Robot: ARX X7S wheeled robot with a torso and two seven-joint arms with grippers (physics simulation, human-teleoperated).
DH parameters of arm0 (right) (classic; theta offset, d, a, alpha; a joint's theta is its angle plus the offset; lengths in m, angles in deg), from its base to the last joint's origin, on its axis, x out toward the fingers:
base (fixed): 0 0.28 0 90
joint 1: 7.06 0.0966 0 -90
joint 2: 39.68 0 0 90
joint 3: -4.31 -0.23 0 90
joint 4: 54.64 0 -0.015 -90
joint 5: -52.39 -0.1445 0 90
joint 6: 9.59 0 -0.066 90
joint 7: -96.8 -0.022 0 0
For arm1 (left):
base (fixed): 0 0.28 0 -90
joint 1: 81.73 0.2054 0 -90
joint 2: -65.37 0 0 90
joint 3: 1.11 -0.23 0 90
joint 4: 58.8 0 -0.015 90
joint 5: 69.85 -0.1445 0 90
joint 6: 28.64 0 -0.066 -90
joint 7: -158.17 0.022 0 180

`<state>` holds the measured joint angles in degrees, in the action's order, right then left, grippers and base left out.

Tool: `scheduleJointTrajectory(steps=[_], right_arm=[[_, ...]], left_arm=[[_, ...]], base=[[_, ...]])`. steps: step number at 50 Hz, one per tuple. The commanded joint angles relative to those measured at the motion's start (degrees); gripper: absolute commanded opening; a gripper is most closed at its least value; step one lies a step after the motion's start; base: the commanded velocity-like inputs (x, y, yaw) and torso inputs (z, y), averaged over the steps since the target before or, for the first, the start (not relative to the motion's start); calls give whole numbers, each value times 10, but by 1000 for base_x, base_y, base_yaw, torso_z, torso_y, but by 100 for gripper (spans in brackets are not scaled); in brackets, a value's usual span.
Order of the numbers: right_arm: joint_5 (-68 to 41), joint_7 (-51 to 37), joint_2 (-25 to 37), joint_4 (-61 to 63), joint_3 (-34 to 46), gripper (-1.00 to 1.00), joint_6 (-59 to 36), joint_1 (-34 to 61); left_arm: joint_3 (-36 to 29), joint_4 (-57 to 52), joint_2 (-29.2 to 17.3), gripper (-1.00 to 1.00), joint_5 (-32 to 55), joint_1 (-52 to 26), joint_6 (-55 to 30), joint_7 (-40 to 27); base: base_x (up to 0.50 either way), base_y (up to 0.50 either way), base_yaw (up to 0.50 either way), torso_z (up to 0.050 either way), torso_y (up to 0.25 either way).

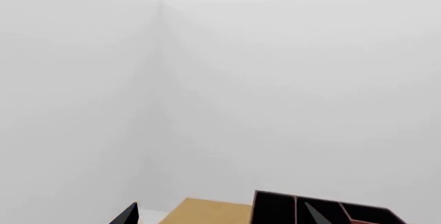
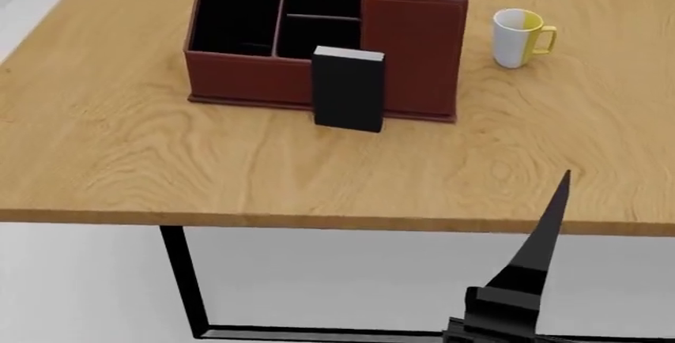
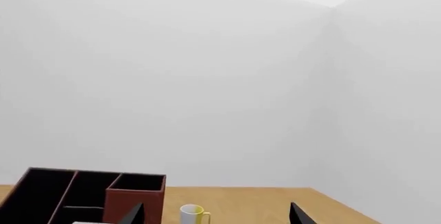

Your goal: Pick up the book and place it in the front compartment of the caddy.

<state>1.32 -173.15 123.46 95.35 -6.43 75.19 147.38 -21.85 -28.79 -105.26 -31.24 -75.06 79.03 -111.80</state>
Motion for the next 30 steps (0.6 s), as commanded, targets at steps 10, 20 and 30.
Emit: scheduleJointTrajectory(steps=[10,20,30], right_arm=[[-1,0,3,0,18,100,7,18],[5,0,9,0,6,100,10,1],[19,0,27,0,47,100,33,21]], left_arm=[[-27,0,0,100,1,-29,4,0],[-35,0,-3,100,-2,-34,6,0],[-31,0,-8,100,-9,-22,10,0]], base=[[283,204,0,0,2],[282,191,0,0,1],[289,168,0,0,1]])
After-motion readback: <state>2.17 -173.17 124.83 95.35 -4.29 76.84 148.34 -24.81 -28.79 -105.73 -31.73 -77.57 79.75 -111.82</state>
